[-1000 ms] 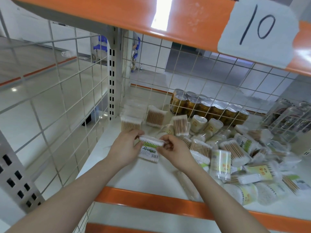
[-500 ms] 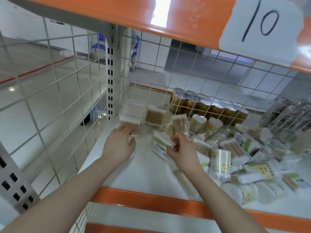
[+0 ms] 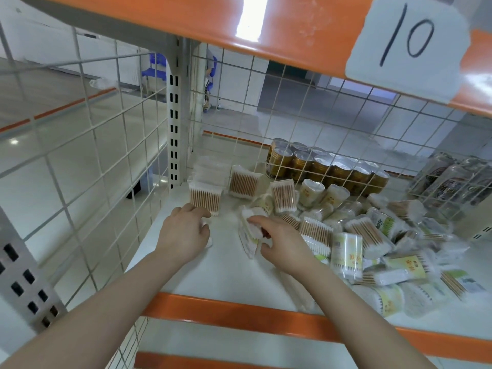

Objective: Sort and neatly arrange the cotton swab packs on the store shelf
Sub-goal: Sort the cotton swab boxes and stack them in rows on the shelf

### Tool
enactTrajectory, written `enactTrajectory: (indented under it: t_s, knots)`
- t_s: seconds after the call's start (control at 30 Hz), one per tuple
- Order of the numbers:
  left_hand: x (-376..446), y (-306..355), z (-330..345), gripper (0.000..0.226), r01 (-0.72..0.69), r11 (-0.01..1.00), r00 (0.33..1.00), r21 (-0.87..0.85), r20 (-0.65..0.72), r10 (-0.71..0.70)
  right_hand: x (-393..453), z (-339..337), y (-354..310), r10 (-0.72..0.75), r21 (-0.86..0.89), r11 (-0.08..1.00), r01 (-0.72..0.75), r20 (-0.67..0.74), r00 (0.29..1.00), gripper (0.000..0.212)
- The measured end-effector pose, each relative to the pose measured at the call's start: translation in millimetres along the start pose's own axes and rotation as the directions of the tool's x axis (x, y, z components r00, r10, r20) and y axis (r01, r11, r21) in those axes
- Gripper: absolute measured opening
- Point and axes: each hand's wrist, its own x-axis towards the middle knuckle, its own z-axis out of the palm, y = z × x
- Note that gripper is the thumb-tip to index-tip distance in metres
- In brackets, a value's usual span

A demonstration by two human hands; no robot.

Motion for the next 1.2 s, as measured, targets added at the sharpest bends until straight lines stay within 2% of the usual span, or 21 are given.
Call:
enactTrajectory:
  t_s: [0.17,0.3,0.47,0.63,0.93,1.1,1.2]
  knots:
    - [5,-2,-3,0.036,0.001,0.999,1.0,0.051,-0.011,0.0,10,-8,6,-0.132,-0.195,0.972,0.131,0.004,0.991,0.051]
    - [11,-4,-7,0.041,-0.034,0.995,0.999,0.092,-0.018,0.036,18,-17,4,-0.187,-0.275,0.937,0.213,0.119,0.975,0.044]
    - [19,-9,-7,0.037,-0.119,0.99,0.991,0.073,-0.051,0.123,25,-19,4,-0.229,-0.304,0.913,0.271,0.168,0.959,0.036]
    - [27,-6,-4,0.048,-0.184,0.975,0.983,0.128,0.0,0.185,33,-21,8,-0.36,-0.273,0.878,0.393,0.165,0.918,0.03]
    - [44,-5,1,0.055,-0.207,0.954,0.978,0.217,0.072,0.196,38,-26,10,-0.288,-0.246,0.915,0.32,0.158,0.944,0.025]
    - [50,-6,-1,0.056,-0.18,0.958,0.983,0.223,0.085,0.165,49,-45,3,-0.203,-0.198,0.955,0.22,0.103,0.974,0.023]
    - [54,-8,0,0.058,-0.18,0.956,0.983,0.231,0.09,0.163,60,-57,4,-0.132,-0.183,0.974,0.134,0.023,0.991,0.018]
